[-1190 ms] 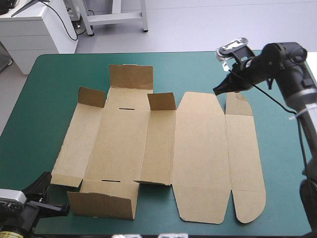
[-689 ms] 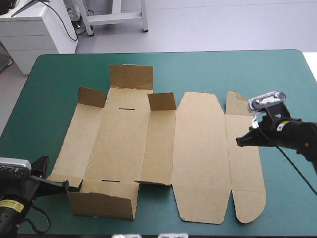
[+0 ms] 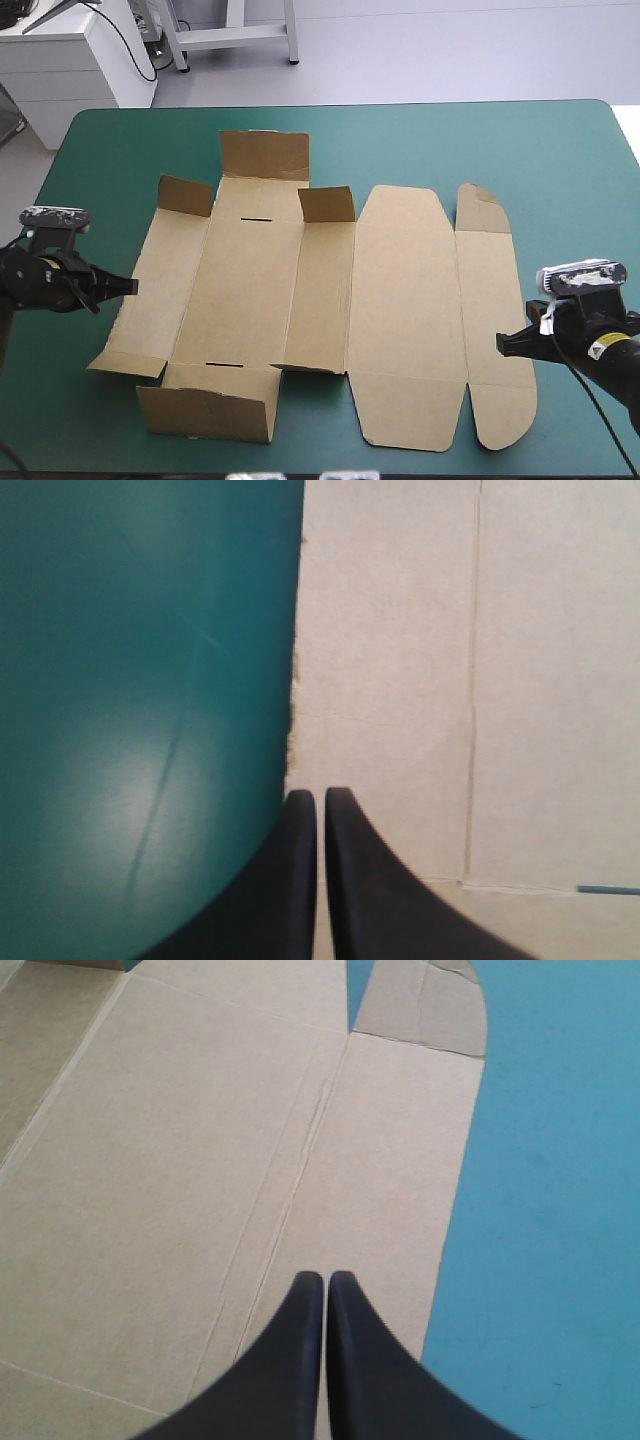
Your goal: Fold the box
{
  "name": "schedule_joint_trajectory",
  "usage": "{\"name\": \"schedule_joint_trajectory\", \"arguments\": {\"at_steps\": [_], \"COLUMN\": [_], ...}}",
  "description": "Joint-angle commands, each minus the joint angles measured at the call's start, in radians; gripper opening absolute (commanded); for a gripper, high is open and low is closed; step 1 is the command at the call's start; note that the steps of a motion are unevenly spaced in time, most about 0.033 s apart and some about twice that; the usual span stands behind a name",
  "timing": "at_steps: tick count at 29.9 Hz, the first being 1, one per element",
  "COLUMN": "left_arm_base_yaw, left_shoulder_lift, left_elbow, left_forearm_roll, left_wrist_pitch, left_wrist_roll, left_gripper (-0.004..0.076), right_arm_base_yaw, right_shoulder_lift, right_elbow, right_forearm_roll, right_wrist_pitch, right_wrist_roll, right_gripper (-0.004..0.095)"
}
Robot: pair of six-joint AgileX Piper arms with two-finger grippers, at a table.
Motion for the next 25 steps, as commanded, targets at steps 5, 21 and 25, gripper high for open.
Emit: {"name": "schedule_joint_trajectory", "arguments": {"at_steps": [5,21,25], "left_arm_base_yaw": [0.339,0.341,0.341], "left_shoulder_lift": [0.253,0.524,0.526], "left_elbow": [-0.144,-0.211,-0.211], "left_forearm_roll": [-0.552,-0.478,-0.476], "left_wrist_pitch": [0.224,0.216,0.216], "left_wrist_roll": [0.314,0.34,0.356], "left_gripper": [0.0018,0.0036,0.0202], "right_arm_base_yaw": [-0.009,-0.009,-0.009], "right_shoulder_lift": [-0.039,-0.043,-0.043], "right_elbow": [-0.024,-0.018,-0.018], "right_forearm_roll": [-0.05,-0.091,-0.106], "right_wrist_pitch": [-0.048,-0.012,0.014], "right_wrist_roll": [0.07,0.062,0.062], "right_gripper": [-0.0002,-0.0002,-0.0002]}}
